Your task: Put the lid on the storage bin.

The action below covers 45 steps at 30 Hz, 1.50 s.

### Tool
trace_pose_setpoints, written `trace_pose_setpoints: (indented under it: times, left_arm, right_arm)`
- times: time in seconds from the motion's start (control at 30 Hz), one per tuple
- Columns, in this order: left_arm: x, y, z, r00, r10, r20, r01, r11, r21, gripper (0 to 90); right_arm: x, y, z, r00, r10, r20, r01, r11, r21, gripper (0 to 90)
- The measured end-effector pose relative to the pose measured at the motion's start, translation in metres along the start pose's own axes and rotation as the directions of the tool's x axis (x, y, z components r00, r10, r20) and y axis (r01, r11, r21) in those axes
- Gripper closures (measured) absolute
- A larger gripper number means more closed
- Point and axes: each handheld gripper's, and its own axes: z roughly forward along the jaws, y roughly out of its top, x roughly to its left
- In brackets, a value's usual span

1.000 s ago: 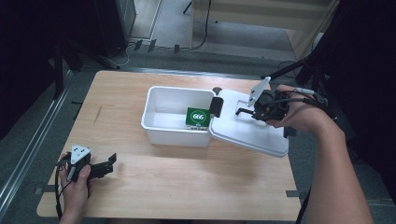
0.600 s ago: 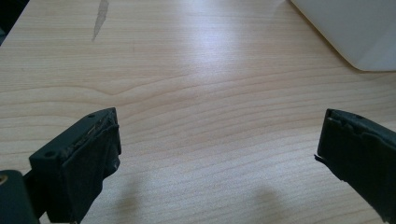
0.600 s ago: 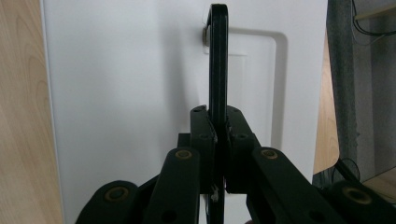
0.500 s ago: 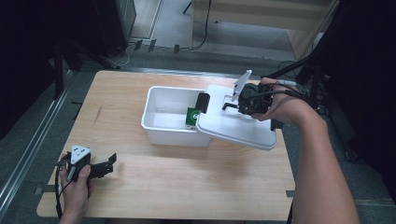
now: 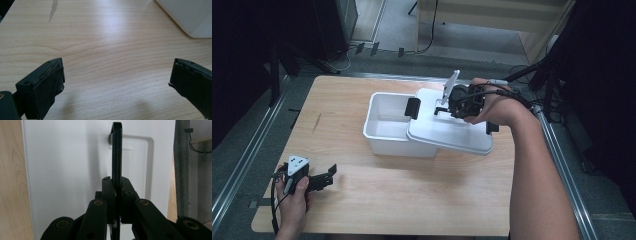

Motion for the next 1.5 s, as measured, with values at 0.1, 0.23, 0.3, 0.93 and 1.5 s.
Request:
trace_pose_setpoints:
  times: [0.1,0.23,0.3,0.93,1.5]
  left_arm:
    - [0.0,0.0,0.0,1.0,0.0,0.0,0.0,1.0,0.0,0.2]
    - [0.0,0.0,0.0,1.0,-0.004,0.002,0.004,1.0,0.001,0.2]
    - [0.0,0.0,0.0,1.0,-0.004,0.003,0.004,1.0,0.001,0.2]
    - [0.001,0.0,0.0,0.9999,-0.013,0.002,0.013,0.9999,-0.002,0.2]
    - [0.002,0.0,0.0,0.9998,-0.019,0.002,0.019,0.9998,0.002,0.2]
  right_arm:
    - [0.0,0.009,0.003,0.9999,-0.013,-0.007,0.013,1.0,-0.002,85.4]
    - [0.0,0.02,0.007,0.9996,-0.028,-0.011,0.028,1.0,-0.012,85.4]
    - [0.001,0.027,0.011,0.9993,-0.035,-0.015,0.034,0.999,-0.012,85.5]
    - [-0.001,0.071,0.029,0.9958,-0.084,-0.037,0.083,0.996,-0.031,85.5]
    - [-0.003,0.097,0.04,0.9905,-0.128,-0.05,0.125,0.991,-0.056,85.4]
